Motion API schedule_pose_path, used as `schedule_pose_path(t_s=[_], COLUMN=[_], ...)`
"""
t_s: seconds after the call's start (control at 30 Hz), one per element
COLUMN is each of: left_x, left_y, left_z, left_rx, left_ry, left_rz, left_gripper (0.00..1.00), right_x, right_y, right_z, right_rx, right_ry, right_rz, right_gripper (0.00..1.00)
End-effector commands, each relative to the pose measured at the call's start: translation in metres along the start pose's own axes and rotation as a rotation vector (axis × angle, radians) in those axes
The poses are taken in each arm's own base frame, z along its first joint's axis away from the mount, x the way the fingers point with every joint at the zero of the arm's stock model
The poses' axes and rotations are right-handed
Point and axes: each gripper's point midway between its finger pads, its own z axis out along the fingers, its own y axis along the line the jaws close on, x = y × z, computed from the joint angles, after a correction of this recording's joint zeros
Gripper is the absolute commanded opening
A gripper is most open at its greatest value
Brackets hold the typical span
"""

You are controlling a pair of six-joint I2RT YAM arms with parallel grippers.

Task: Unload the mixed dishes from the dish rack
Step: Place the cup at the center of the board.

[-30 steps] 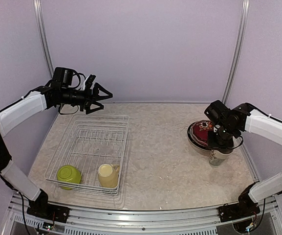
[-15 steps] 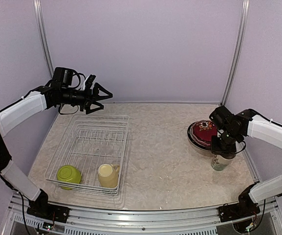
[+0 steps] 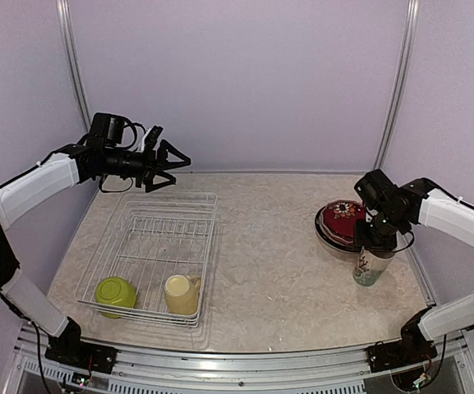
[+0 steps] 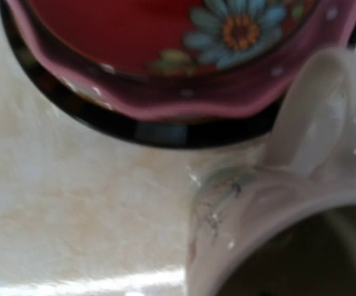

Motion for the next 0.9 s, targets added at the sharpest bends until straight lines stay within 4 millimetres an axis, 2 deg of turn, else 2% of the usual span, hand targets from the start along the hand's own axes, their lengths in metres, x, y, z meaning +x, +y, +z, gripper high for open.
schedule_pose_path(t_s=[0.0,0.2,0.3,0.4,0.47,0.57,0.7,0.87], left_x=[0.004,0.007,0.01,0.013,0.014,0.02,0.04,0.079], left_y=[-0.003,-0.003,-0.003,-0.004,-0.007,-0.013,-0.015,-0.008], left_z=[0.003,0.006,0.008,0.011,0.012,0.012,0.001,-0.019], left_rx=[-0.012,-0.04,-0.07,-0.113,-0.126,-0.108,-0.127,-0.187], left_ry=[0.018,0.026,0.033,0.039,0.049,0.083,0.121,0.176], left_rz=[0.023,0.05,0.076,0.131,0.137,0.11,0.083,0.027], left_gripper=[0.98,0.98,0.98,0.99,0.99,0.99,0.99,0.99], right_x=[-0.023,-0.045,-0.053,-0.061,-0.062,-0.066,-0.065,-0.064], right_y=[0.0,0.011,0.027,0.051,0.06,0.059,0.059,0.063], right_z=[-0.03,-0.063,-0.075,-0.09,-0.094,-0.095,-0.092,-0.089], right_rx=[-0.027,-0.123,-0.233,-0.399,-0.464,-0.449,-0.451,-0.474], right_ry=[-0.087,-0.201,-0.254,-0.326,-0.344,-0.354,-0.361,-0.366], right_rz=[-0.005,-0.02,-0.015,-0.006,-0.009,-0.01,-0.01,-0.025], right_gripper=[0.59,0.7,0.72,0.74,0.76,0.77,0.78,0.79])
